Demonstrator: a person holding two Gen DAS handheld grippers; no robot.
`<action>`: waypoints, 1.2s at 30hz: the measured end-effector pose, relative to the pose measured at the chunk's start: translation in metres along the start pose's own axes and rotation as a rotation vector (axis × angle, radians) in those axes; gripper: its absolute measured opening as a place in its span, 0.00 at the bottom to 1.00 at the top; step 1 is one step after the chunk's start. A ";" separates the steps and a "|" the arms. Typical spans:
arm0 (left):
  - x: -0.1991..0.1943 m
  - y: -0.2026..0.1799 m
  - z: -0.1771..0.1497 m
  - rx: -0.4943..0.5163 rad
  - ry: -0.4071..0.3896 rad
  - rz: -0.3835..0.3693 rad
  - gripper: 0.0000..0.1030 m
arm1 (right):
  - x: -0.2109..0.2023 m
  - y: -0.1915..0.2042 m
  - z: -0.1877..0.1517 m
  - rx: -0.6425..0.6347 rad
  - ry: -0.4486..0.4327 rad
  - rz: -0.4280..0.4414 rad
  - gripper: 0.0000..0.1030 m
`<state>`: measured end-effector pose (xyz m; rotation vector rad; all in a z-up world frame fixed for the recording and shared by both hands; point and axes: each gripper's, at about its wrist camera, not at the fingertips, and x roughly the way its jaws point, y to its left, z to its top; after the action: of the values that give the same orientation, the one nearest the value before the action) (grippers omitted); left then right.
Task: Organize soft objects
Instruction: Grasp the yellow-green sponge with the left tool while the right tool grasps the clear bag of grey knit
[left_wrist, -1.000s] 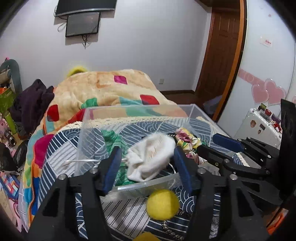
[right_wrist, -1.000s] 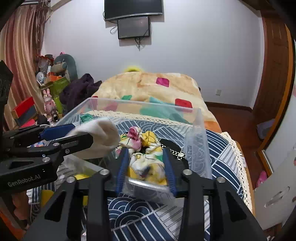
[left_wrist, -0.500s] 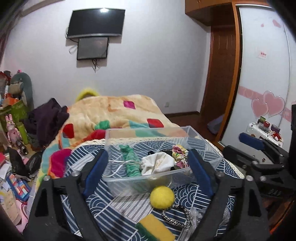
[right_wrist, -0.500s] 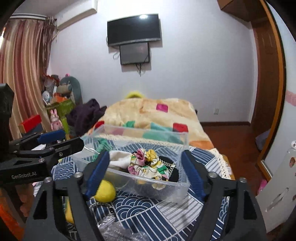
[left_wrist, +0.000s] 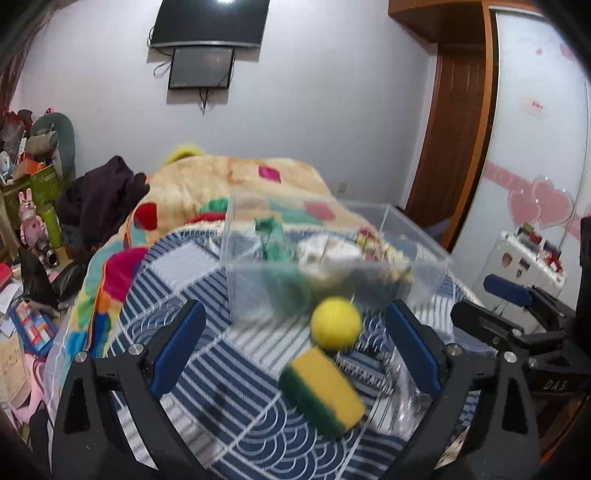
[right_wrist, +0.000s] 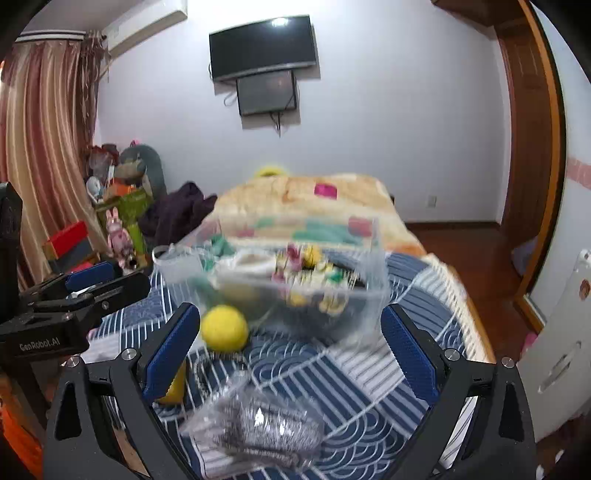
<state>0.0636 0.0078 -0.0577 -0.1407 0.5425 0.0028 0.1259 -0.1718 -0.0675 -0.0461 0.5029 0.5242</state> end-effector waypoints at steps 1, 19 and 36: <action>0.002 0.000 -0.005 0.000 0.011 -0.001 0.96 | 0.003 0.000 -0.003 0.003 0.015 0.003 0.95; 0.027 0.001 -0.051 -0.005 0.147 -0.085 0.69 | 0.016 0.001 -0.050 0.000 0.200 0.086 0.55; 0.013 -0.010 -0.042 0.027 0.116 -0.118 0.28 | -0.012 -0.004 -0.034 0.005 0.075 0.053 0.41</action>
<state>0.0538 -0.0077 -0.0983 -0.1473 0.6495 -0.1280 0.1034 -0.1865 -0.0918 -0.0480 0.5801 0.5750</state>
